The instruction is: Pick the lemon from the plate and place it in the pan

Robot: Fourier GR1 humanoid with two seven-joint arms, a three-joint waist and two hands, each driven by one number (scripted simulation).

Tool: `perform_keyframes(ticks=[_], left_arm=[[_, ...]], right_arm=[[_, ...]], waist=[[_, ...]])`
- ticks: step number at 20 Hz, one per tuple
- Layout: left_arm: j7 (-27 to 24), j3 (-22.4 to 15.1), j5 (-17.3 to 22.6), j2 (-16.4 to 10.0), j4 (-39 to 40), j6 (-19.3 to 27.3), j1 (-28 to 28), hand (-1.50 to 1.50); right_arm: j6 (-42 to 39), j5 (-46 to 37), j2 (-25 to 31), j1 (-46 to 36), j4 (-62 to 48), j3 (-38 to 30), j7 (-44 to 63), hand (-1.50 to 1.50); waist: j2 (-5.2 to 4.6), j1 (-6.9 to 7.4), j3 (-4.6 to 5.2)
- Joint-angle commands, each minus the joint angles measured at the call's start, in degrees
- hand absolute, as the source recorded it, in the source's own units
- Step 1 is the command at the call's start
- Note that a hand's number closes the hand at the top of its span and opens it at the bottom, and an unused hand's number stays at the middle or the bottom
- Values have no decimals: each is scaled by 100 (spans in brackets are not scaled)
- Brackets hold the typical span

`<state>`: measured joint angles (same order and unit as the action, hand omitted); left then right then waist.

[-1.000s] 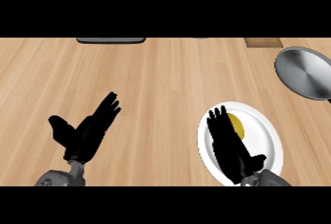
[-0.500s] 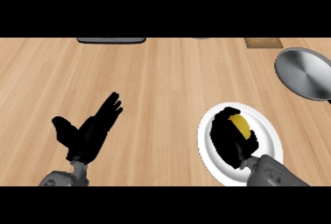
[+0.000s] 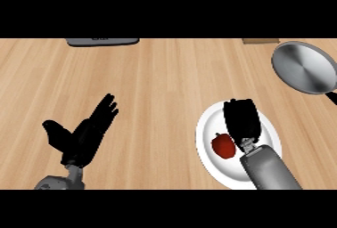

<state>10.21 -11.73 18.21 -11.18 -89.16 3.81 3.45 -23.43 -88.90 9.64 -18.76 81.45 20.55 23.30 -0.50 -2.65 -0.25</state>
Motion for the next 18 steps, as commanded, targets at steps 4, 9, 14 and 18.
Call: perform_keyframes(ticks=[4, 9, 14, 18], left_arm=[[150, -183, -66, 23, -125, -73, 123, 0], [51, -97, 56, -56, -192, -254, -204, 0], [107, 37, 104, -141, -68, -354, -81, 0], [53, 86, 43, 8, 177, -277, 120, 0]], right_arm=[[642, 1137, -940, -751, -348, -1959, 1740, 150], [1959, 594, -957, -1367, -281, -1955, 2162, 150], [2702, 1224, -914, -1866, 131, -2584, 2065, 150], [3497, 1866, -963, -1611, 382, -2663, 2028, 150]], waist=[[6, 355, 8], [38, 388, 21], [45, 317, 20], [47, 268, 21]])
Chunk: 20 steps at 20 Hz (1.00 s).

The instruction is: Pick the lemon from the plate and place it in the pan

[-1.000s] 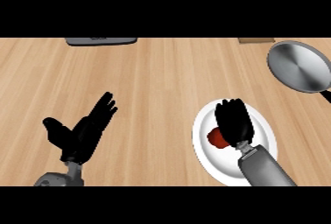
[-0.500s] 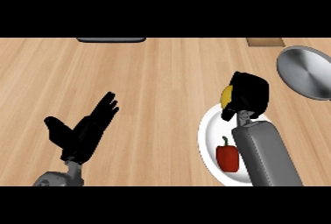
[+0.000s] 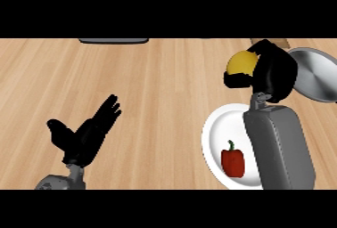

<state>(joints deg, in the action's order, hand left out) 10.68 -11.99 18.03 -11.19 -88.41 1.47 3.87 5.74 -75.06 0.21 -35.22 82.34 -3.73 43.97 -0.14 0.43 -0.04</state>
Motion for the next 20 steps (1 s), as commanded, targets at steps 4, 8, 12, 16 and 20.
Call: perform_keyframes(ticks=[4, 8, 12, 16, 20], left_arm=[[-113, 257, -21, 9, 420, -115, 306, 0], [42, 165, -114, 166, 107, -10, 173, 0], [259, 85, -105, 164, 4, -83, 229, 0], [-95, 154, -92, 93, 29, -272, -137, 0], [96, 79, -163, 179, -35, -195, 64, 0]], right_arm=[[1233, 1136, 335, -38, -476, -1003, -834, 150], [1245, 1363, 1036, -264, -1369, -1324, -1329, 150], [2035, 1122, 1439, -466, -2702, -1499, -1884, 150], [2929, 1292, 1861, -541, -3771, -1881, -2604, 150], [3542, 1268, 2414, -1035, -4640, -2282, -2610, 150]], waist=[[-19, -30, 1], [-3, -4, 3], [-33, 68, -1], [-58, 134, -5], [-86, 195, -9]])
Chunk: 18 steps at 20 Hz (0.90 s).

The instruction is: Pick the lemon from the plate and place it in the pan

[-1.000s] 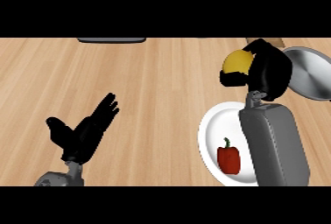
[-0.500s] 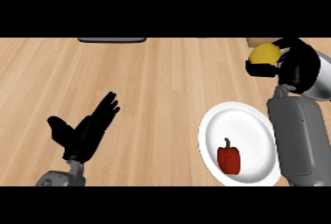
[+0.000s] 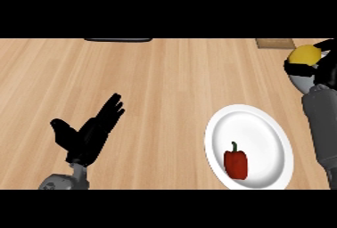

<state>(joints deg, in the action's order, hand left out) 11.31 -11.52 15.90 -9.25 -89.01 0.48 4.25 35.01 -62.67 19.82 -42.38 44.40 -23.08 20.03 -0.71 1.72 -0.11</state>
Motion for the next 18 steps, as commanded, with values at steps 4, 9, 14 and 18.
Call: perform_keyframes(ticks=[4, 9, 14, 18], left_arm=[[-73, -2, -20, 41, -51, -50, -63, 0], [39, -38, -15, 116, -61, -76, 196, 0], [-77, -190, -93, 219, -48, -65, -107, 0], [286, -98, -38, 123, -160, -54, 301, 0]], right_arm=[[1341, 472, 864, -142, -1313, -789, -895, 150], [1351, 821, 1360, -482, -2114, -1085, -1517, 150], [1480, 1308, 1575, -205, -2428, -1463, -2302, 150], [738, 1011, 1969, -199, -3259, -1385, -1524, -150]], waist=[[-61, 104, -16], [-104, 187, -24], [-124, 216, -36], [-177, 307, -34]])
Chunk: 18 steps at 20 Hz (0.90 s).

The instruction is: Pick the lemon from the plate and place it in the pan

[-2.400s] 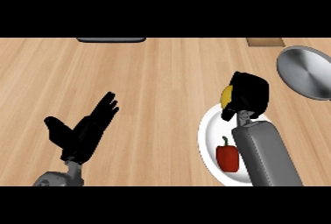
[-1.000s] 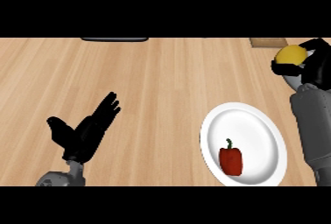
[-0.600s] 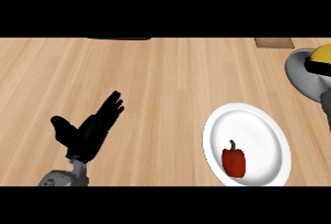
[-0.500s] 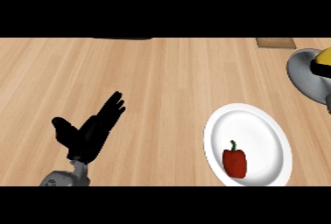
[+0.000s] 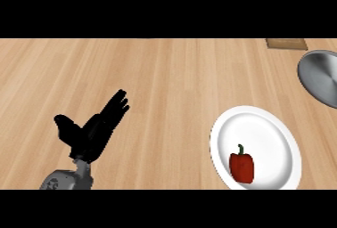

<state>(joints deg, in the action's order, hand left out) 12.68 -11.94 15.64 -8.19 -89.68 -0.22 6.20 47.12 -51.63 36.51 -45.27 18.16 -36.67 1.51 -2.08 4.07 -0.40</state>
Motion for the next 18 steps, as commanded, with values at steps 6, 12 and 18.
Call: perform_keyframes(ticks=[6, 12, 18], left_arm=[[-56, -5, -16, -14, -14, -86, 35, 0], [21, 71, 11, 35, 144, 1, 49, 0], [-49, 105, 6, -6, 127, -66, 70, 0]], right_arm=[[-1068, 136, 420, -22, -833, -177, 39, -150], [-1124, 1266, 137, -145, -243, -1093, -1352, -150], [-1817, 2290, 283, 16, -249, -1982, -1995, -150]], waist=[[-32, 112, -23], [20, -72, -45], [20, -104, -33]])
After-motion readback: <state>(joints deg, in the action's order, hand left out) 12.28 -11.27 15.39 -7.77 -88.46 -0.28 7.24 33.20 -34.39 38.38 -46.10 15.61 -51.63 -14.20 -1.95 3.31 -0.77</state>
